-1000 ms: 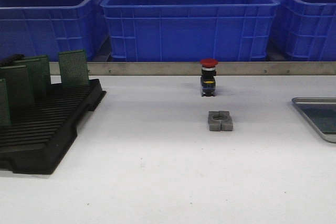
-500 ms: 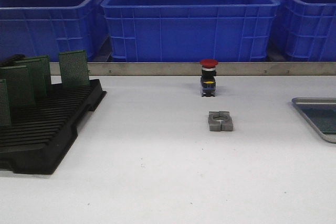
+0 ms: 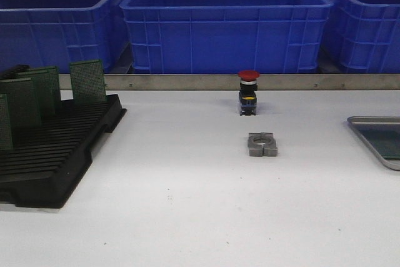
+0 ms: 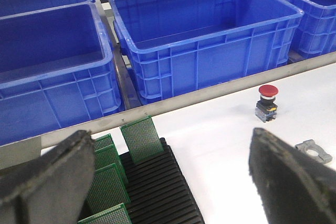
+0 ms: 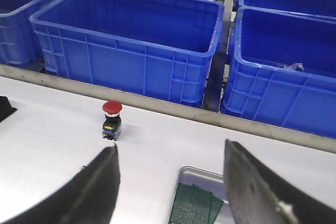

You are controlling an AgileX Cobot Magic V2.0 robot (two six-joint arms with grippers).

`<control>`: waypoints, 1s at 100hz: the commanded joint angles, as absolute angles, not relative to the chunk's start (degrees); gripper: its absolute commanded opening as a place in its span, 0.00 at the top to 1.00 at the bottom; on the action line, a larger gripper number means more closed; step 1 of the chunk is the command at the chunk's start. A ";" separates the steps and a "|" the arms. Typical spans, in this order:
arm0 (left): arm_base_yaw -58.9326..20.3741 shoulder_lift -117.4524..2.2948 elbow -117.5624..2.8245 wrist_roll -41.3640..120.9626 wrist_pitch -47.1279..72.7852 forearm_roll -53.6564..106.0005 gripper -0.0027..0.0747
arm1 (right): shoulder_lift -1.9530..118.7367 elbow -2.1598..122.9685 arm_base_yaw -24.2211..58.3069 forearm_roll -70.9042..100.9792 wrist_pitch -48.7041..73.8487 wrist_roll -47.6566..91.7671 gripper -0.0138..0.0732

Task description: Place circuit board on tray

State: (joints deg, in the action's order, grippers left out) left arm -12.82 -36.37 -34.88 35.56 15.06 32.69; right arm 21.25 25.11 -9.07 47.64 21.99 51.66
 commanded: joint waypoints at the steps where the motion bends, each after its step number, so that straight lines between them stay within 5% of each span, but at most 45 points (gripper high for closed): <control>1: -12.77 -36.26 -36.56 35.05 11.00 33.91 0.23 | 21.39 26.46 -9.01 49.35 17.84 52.14 0.32; 11: -12.77 -36.26 -36.56 35.05 11.04 33.91 0.23 | 21.39 26.46 -9.01 49.35 17.01 52.14 0.38; 31: -12.77 -36.26 -36.56 35.05 11.13 33.91 0.24 | 21.39 26.46 -9.01 49.35 16.61 52.14 0.71; 45: -12.77 -36.26 -36.56 35.05 11.13 33.91 0.40 | 21.39 26.46 -9.01 49.35 16.56 52.14 0.93; 70: -12.77 -36.26 -36.56 35.05 11.13 33.91 0.99 | 21.39 26.46 -9.01 49.35 16.56 52.14 0.92; 100: -12.77 -36.26 -36.56 35.05 11.13 33.91 0.99 | 21.39 26.46 -9.01 49.35 16.56 52.14 0.92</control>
